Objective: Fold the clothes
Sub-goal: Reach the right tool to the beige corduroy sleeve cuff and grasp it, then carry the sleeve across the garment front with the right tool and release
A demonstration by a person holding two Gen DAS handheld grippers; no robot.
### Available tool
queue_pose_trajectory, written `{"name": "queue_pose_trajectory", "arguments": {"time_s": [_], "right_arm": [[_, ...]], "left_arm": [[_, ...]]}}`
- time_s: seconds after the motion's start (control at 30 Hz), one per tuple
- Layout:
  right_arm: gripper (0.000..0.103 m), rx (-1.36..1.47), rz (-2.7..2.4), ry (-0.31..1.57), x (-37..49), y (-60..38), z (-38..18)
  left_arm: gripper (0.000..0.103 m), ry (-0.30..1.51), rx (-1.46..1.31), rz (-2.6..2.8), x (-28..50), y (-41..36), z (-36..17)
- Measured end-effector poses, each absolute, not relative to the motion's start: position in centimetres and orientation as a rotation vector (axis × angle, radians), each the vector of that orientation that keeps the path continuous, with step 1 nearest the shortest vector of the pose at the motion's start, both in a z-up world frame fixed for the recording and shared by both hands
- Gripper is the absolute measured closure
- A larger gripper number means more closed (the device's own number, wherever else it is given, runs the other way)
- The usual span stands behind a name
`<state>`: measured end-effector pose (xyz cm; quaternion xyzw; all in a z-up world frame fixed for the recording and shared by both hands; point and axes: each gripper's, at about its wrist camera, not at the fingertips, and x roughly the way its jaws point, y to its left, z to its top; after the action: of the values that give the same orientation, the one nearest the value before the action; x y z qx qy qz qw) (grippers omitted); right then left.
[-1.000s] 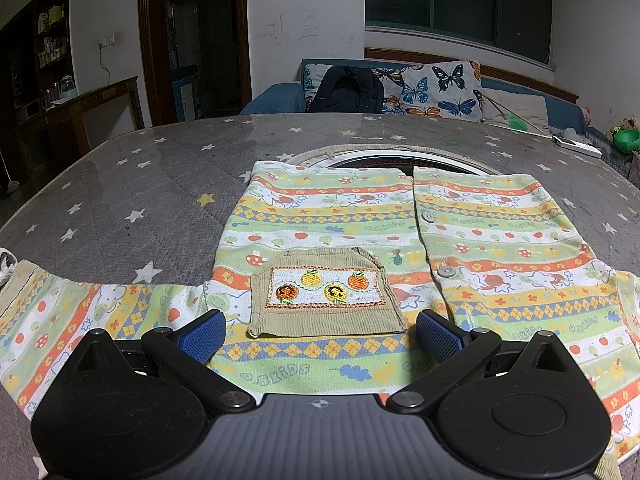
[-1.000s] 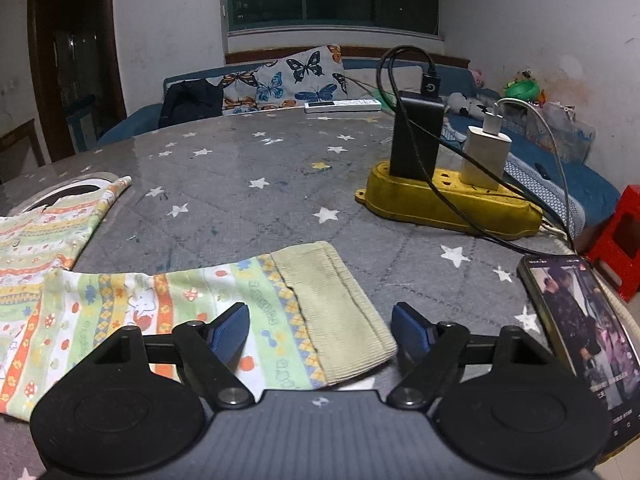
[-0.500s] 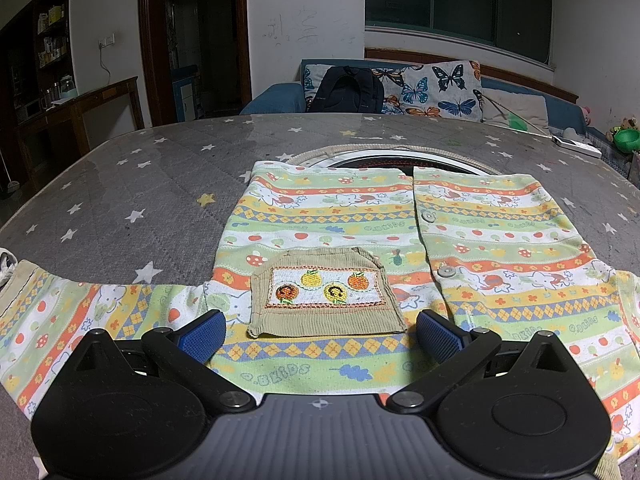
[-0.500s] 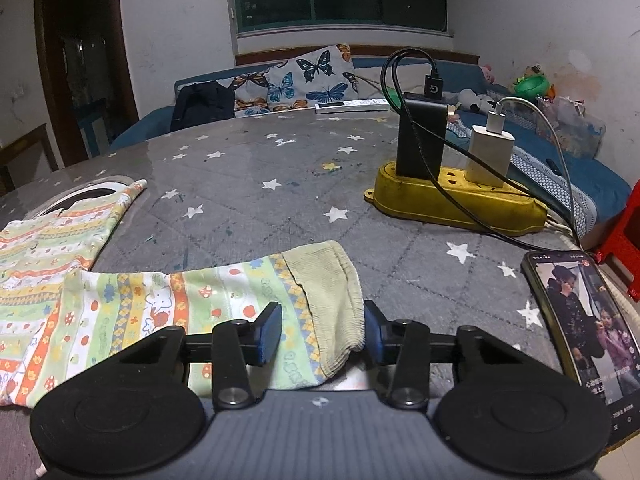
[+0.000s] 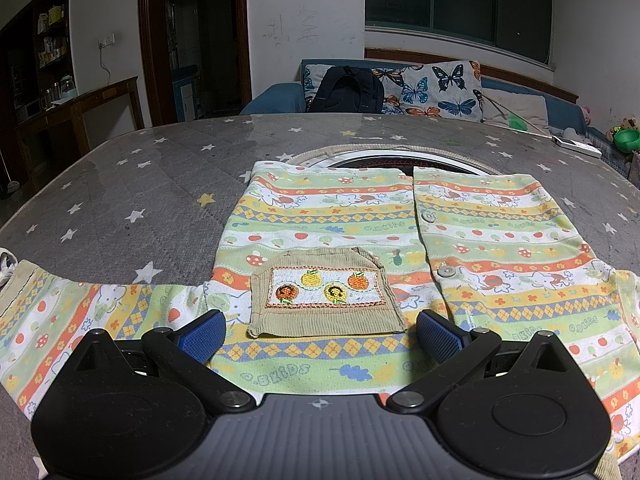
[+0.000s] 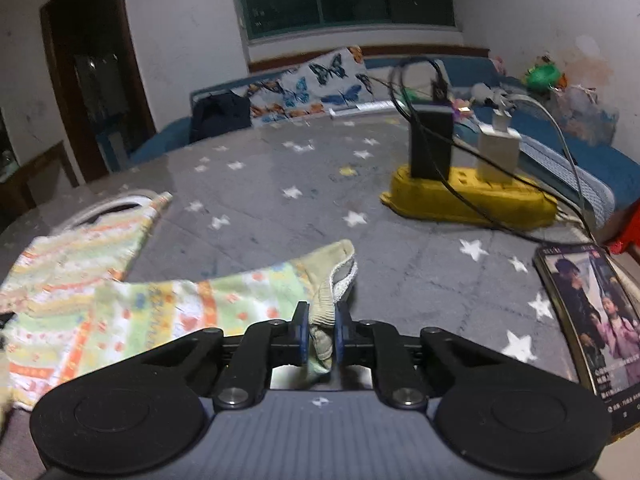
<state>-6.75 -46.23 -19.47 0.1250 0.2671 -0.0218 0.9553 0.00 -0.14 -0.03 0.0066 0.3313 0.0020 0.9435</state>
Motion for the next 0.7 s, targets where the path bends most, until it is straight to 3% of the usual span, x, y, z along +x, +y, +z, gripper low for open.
{"name": "queue_pose_trajectory", "arguments": {"time_s": [0.7], "right_arm": [[0.093, 0.262, 0.501, 0.338, -4.8, -33.0, -7.0]], "left_arm": [[0.0, 0.675, 0.013, 0.004, 0.0, -0.2, 0.0]]}}
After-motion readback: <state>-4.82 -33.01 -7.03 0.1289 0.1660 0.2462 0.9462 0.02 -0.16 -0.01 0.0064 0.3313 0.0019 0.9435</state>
